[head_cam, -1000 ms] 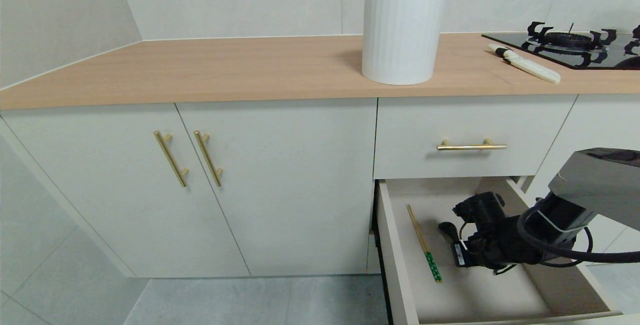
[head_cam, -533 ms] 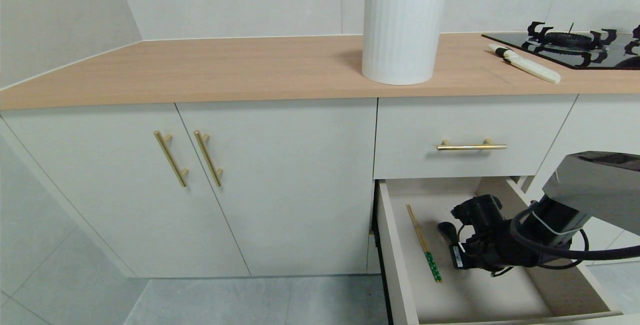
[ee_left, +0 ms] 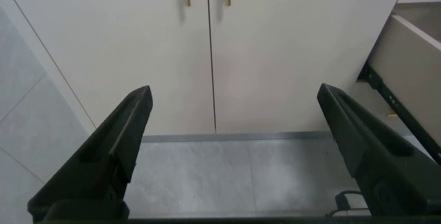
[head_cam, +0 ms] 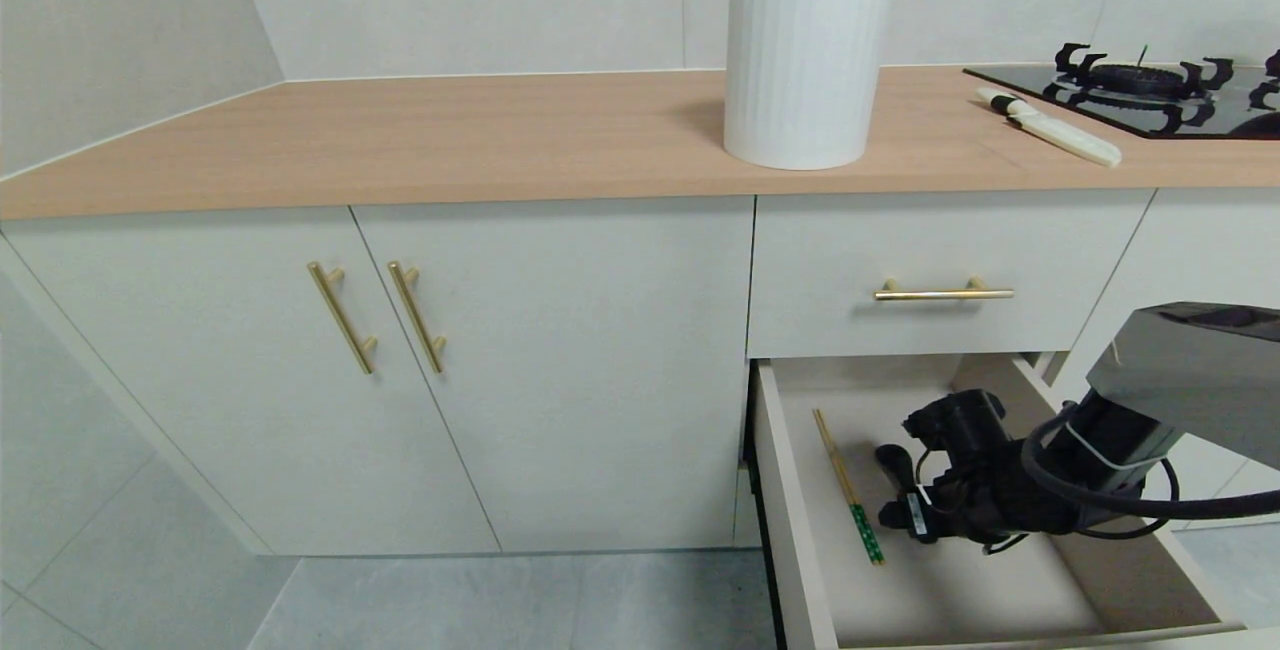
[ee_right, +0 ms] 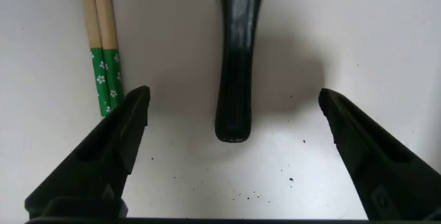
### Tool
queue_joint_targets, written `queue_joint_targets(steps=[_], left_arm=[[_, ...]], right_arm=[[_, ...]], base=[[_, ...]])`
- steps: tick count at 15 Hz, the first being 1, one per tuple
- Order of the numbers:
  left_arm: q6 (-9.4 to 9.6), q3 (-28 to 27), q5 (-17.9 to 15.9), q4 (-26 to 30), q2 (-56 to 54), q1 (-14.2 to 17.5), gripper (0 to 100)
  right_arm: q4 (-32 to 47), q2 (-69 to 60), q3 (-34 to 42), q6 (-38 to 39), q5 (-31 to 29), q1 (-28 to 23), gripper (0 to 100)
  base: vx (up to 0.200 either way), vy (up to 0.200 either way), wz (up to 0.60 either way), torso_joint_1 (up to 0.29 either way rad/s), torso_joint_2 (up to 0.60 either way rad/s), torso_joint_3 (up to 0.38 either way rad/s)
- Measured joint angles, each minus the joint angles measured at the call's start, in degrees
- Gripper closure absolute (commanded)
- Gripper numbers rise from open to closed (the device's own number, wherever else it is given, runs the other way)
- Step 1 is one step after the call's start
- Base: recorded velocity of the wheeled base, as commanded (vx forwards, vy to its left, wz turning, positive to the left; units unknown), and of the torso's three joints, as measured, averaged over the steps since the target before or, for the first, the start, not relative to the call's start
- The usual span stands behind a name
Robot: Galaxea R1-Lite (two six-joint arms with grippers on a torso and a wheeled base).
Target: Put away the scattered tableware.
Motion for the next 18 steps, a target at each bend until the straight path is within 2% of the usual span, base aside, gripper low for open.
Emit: queue_joint_targets(steps=[6,9,14,18], left_arm=[[0.0,0.0,0.0,0.0,0.0,0.0,0],[-0.02,0.0,0.0,0.0,0.0,0.0,0],[0.0,0.0,0.0,0.0,0.0,-0.01,0],[0.0,0.0,0.0,-0.02,0.0,0.0,0]], right_arm=[[3.27,-10.12,2.21,-0.33,0.18,-0.41,0],[10.63,-18.21,2.58,-0.95,0.88,-0.46,0],[24.36,-32.07,1.66,-1.69,6.27,0.37,0],[26.14,-36.49,1.13,-1.78,6.56,2.16,0]], base=[[0.0,0.0,0.0,0.0,0.0,0.0],[0.0,0.0,0.0,0.0,0.0,0.0],[0.0,0.0,0.0,0.0,0.0,0.0],[0.0,0.0,0.0,0.0,0.0,0.0]])
